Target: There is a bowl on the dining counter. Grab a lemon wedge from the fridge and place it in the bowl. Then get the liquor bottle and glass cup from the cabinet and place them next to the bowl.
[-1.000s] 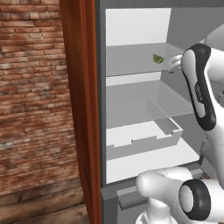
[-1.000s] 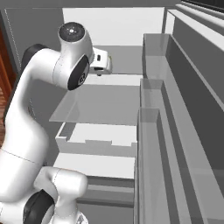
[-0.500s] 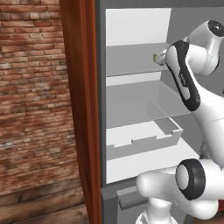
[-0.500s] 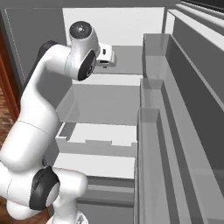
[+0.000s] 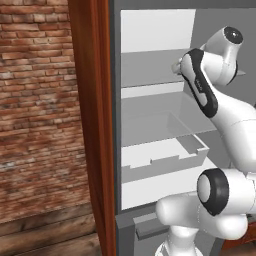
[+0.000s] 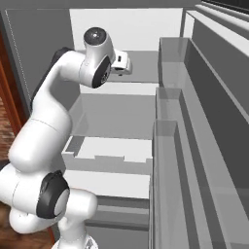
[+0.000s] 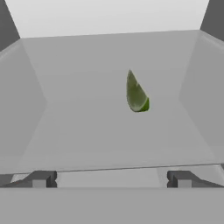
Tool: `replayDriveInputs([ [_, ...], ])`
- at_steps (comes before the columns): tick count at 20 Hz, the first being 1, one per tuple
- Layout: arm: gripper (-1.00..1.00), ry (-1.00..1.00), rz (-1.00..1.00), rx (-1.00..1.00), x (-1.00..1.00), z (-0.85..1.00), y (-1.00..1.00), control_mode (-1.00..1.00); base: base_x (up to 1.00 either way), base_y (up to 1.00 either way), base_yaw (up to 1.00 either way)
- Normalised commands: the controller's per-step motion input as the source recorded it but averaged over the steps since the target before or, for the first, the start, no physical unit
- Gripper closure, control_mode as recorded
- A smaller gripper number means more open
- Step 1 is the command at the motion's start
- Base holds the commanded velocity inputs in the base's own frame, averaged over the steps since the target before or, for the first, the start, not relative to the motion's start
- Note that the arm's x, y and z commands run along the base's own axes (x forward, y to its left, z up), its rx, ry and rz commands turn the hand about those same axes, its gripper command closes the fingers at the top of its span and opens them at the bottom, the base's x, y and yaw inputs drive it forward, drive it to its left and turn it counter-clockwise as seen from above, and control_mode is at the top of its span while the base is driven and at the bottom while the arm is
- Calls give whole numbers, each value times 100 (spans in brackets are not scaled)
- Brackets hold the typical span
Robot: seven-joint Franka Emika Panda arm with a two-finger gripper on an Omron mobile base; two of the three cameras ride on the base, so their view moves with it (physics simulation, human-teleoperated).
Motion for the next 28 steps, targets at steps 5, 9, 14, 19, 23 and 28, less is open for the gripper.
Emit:
replayDriveInputs([
  [5, -100, 0, 0, 0, 44, -8, -1, -100, 0, 0, 0],
  [9, -100, 0, -1, 0, 38, 0, -19, -100, 0, 0, 0],
  [14, -100, 3, -1, 0, 28, -6, -27, -100, 0, 0, 0],
  [19, -100, 1, 0, 0, 24, -16, 0, -100, 0, 0, 0],
  [23, -100, 0, 0, 0, 20, -1, 1, -100, 0, 0, 0],
  [28, -100, 1, 0, 0, 25, -4, 0, -100, 0, 0, 0],
])
